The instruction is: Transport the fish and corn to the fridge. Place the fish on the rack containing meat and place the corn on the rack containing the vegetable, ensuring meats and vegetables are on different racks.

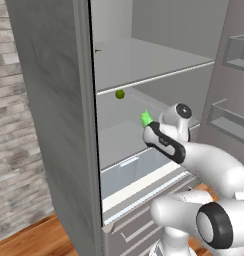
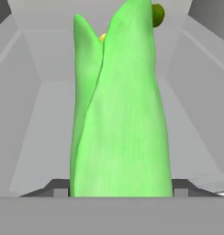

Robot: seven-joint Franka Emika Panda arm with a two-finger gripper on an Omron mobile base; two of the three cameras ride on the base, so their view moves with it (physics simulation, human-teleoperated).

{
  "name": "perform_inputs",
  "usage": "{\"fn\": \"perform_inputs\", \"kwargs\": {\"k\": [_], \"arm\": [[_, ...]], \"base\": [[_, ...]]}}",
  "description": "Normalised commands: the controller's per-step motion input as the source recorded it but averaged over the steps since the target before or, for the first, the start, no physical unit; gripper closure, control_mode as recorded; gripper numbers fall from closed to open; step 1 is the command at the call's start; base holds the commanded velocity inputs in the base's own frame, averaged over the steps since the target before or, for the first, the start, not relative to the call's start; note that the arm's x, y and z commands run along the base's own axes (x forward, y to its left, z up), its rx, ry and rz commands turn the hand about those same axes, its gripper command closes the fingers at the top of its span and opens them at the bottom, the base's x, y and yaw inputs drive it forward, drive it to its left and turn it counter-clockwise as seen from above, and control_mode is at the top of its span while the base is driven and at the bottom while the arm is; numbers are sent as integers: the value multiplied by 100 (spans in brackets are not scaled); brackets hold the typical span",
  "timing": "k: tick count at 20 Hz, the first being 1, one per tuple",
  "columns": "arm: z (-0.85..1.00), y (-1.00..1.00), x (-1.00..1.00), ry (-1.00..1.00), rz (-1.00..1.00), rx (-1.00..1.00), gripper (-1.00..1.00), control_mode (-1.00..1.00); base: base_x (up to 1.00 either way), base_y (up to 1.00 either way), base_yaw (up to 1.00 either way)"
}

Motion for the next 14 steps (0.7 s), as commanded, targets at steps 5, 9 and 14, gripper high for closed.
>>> {"fn": "perform_inputs", "kwargs": {"k": [5,9,14], "arm": [[0,0,46,17,0,1,100,-100],[-10,-3,19,0,0,0,100,-100],[-18,0,56,2,0,0,100,-100]], "base": [[0,0,0],[0,0,0],[0,0,0]]}}
